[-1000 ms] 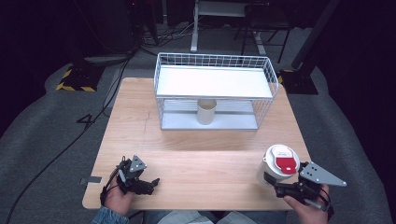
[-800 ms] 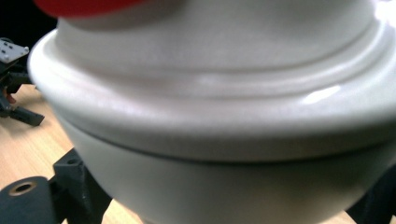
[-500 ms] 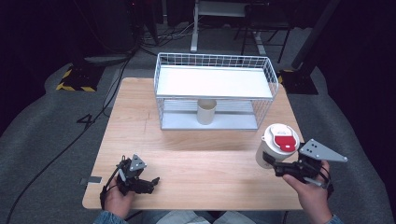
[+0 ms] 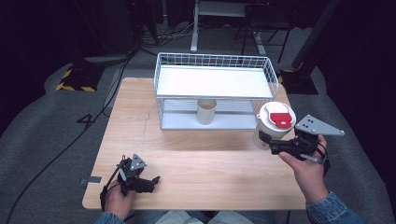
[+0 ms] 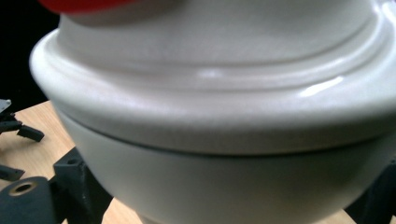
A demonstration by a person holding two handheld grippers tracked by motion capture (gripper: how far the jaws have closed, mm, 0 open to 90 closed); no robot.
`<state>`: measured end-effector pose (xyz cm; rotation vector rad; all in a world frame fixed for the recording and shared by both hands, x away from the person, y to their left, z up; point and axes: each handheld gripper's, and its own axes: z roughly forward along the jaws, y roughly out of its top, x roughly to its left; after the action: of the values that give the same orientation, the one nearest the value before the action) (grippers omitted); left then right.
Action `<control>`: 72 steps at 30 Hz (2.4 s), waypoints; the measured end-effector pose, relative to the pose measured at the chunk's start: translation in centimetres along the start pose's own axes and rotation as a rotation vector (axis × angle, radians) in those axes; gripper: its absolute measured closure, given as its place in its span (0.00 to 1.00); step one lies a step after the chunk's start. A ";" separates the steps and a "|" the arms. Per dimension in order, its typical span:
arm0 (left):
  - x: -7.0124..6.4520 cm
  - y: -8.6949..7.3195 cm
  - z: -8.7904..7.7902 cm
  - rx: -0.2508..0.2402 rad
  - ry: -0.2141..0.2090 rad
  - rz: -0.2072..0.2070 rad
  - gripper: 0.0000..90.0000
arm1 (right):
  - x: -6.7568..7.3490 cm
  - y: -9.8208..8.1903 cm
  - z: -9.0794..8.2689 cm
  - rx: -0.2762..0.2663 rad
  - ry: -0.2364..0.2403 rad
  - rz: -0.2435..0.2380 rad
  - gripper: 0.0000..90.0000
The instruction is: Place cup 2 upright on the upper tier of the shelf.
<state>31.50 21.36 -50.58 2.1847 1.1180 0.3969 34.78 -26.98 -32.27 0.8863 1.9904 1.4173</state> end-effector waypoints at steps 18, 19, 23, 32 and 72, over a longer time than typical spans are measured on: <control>0.2 0.4 0.4 -0.001 0.027 -0.025 0.00 | -1.3 6.0 3.5 -0.007 -0.010 0.038 0.10; 0.2 0.4 0.4 0.000 0.028 -0.026 0.00 | -1.4 6.3 3.7 -0.010 -0.010 0.035 0.10; 0.2 0.4 0.4 0.000 0.029 -0.025 0.00 | -1.7 7.6 4.7 -0.014 -0.017 0.040 0.10; 0.2 0.4 0.4 -0.001 0.028 -0.031 0.00 | -2.5 9.5 7.2 -0.040 -0.022 0.045 0.10; 0.2 0.4 0.4 -0.001 0.031 -0.029 0.00 | -1.9 12.9 20.7 -0.084 0.031 0.077 0.10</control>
<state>32.06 21.20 -50.59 2.1654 1.1648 0.4203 53.90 -13.03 -26.23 0.9175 1.9224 1.5538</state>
